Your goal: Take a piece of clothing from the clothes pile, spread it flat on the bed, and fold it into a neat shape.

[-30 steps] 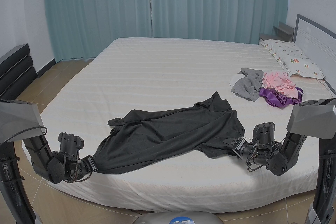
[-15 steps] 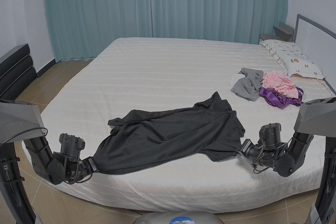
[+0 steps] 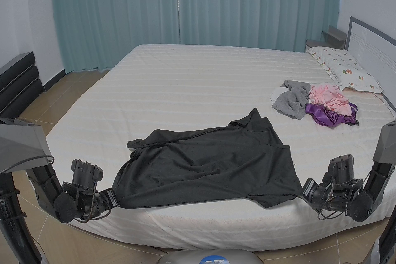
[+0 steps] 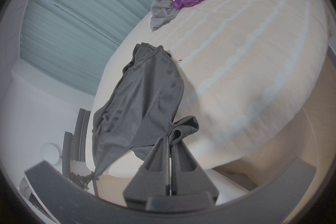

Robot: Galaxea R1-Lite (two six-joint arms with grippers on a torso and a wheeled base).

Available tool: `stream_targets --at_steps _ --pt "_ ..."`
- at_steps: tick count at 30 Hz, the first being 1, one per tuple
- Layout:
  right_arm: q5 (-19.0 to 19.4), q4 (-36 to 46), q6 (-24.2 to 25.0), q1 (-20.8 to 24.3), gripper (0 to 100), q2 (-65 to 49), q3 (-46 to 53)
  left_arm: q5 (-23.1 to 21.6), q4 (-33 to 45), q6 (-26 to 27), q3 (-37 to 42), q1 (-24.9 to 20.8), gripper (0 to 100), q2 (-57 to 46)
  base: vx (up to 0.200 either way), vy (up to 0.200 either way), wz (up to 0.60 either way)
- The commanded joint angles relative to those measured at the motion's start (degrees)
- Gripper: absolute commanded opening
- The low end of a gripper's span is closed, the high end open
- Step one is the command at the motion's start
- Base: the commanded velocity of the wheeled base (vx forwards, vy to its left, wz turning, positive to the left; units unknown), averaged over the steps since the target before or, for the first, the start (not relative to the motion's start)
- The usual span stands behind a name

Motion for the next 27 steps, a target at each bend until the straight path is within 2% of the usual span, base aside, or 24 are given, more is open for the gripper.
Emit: stream_targets --at_steps 1,5,6,15,22,27 --pt "0.1 -0.2 -1.3 0.1 0 -2.3 4.7 0.1 0.2 0.0 1.3 -1.8 0 -1.2 0.000 0.000 0.00" --pt "0.1 -0.2 -2.5 0.2 0 -1.7 6.4 0.1 0.3 0.0 1.7 -2.1 0 -1.3 0.000 0.000 0.00" --pt "0.1 -0.2 -2.9 0.1 100 -1.5 6.5 0.1 0.3 0.0 1.7 -2.1 0 -1.3 0.000 0.000 0.00" --pt "0.2 -0.6 -3.0 -0.6 100 -0.4 3.2 0.1 0.3 0.0 1.7 -2.1 0 -1.3 0.000 0.000 0.00" --pt "0.1 -3.0 -7.4 -4.6 100 8.0 -2.4 0.1 0.2 0.0 1.7 -2.1 0 -1.3 0.000 0.000 0.00" --pt "0.3 -3.7 -7.7 -5.8 100 11.0 -6.5 0.1 0.0 0.0 1.6 -2.0 0 -1.3 0.000 0.000 0.00"
